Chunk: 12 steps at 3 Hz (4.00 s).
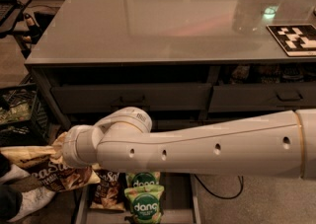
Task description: Pick brown chip bag from bottom drawer and place on counter
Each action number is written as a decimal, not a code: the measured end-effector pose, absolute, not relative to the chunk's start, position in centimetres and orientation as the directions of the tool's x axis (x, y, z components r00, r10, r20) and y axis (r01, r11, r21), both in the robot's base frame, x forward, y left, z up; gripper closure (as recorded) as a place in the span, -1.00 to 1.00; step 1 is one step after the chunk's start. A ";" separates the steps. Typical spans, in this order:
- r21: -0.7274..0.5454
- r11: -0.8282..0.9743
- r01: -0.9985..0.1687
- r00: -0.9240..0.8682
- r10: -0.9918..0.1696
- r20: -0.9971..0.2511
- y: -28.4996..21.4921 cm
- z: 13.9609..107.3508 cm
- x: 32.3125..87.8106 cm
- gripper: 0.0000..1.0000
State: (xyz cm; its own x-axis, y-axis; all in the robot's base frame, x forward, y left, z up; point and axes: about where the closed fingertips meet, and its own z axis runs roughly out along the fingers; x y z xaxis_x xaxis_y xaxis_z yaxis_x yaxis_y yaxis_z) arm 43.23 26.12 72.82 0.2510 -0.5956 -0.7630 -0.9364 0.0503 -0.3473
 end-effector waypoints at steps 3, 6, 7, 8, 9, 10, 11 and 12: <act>-0.481 0.054 -0.875 0.358 -0.595 -0.719 25.9 78.0 49.0 1.00; -0.580 0.054 -0.813 0.441 -0.595 -0.672 25.0 83.9 55.8 1.00; -0.595 0.120 -0.795 0.414 -0.610 -0.676 22.6 85.1 57.3 1.00; -0.633 0.192 -0.750 0.386 -0.650 -0.655 18.5 88.1 59.9 1.00; -0.682 0.234 -0.693 0.366 -0.701 -0.612 14.5 92.3 62.3 1.00; -0.717 0.240 -0.655 0.368 -0.727 -0.580 12.5 95.2 63.5 1.00; -0.718 0.241 -0.653 0.369 -0.727 -0.579 12.5 95.4 63.6 1.00; -0.751 0.254 -0.610 0.387 -0.731 -0.562 11.1 98.4 64.4 1.00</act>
Offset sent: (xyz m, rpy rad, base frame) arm 0.0512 0.0006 0.0368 0.0150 -0.0992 0.0145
